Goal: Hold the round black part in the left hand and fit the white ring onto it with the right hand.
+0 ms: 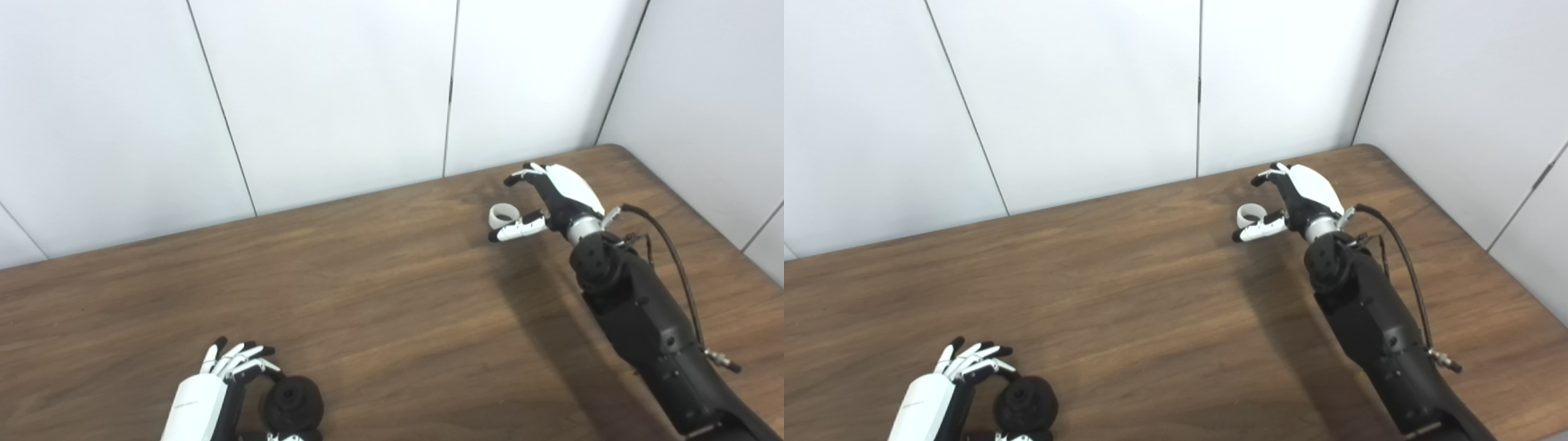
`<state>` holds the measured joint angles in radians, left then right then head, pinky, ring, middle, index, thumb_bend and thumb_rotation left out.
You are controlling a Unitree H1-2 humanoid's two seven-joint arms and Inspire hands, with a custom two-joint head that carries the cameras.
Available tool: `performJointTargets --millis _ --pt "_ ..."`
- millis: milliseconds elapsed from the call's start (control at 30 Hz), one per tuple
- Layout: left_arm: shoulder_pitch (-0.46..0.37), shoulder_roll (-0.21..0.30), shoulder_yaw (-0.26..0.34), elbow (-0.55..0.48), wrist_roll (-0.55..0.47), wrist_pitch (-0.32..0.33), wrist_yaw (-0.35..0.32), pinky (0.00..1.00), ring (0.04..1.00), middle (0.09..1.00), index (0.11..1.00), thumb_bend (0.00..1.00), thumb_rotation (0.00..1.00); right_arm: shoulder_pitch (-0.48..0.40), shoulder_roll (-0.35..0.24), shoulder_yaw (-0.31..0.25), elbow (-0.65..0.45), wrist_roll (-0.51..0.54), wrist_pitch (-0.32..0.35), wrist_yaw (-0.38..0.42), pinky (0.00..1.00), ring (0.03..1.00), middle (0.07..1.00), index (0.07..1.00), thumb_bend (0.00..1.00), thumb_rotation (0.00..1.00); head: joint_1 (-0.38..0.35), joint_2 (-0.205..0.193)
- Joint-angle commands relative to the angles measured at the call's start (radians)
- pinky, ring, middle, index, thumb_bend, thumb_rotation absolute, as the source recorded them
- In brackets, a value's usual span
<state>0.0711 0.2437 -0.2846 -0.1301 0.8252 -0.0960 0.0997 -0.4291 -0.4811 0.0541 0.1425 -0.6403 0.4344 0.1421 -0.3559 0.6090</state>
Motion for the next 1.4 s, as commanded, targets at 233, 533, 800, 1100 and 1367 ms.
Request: performJointTargets --millis 233,533,800,1100,1367 --pt "0.037 0.018 0.009 -0.01 0.007 0.006 -0.017 1.0 0.876 0.792 0.483 0.52 0.05 -0.075 -0.035 0.002 0.029 0.009 0.023 0.004 0.99 1.0 0.949 0.783 0.81 0.32 0.002 0.002" --pt "0.042 0.017 0.013 -0.021 0.009 0.012 -0.03 1.0 0.878 0.792 0.483 0.52 0.05 -0.096 -0.033 0.016 0.082 0.012 0.03 0.004 0.99 1.0 0.938 0.764 0.79 0.31 0.003 0.005" --pt "0.046 0.015 0.014 -0.027 0.005 0.008 -0.031 1.0 0.876 0.788 0.483 0.52 0.05 -0.112 -0.035 0.037 0.116 0.007 0.032 -0.001 1.0 1.0 0.936 0.749 0.79 0.31 0.007 0.009" --pt "0.048 0.012 0.012 -0.032 0.005 0.011 -0.036 1.0 0.879 0.79 0.483 0.52 0.05 -0.123 -0.028 0.053 0.146 -0.001 0.031 -0.007 1.0 1.0 0.932 0.737 0.8 0.31 0.01 0.011" --pt "0.047 0.009 0.01 -0.032 0.011 0.019 -0.041 1.0 0.883 0.791 0.483 0.52 0.05 -0.128 -0.027 0.057 0.156 0.002 0.031 -0.014 1.0 1.0 0.931 0.729 0.8 0.31 0.011 0.012"
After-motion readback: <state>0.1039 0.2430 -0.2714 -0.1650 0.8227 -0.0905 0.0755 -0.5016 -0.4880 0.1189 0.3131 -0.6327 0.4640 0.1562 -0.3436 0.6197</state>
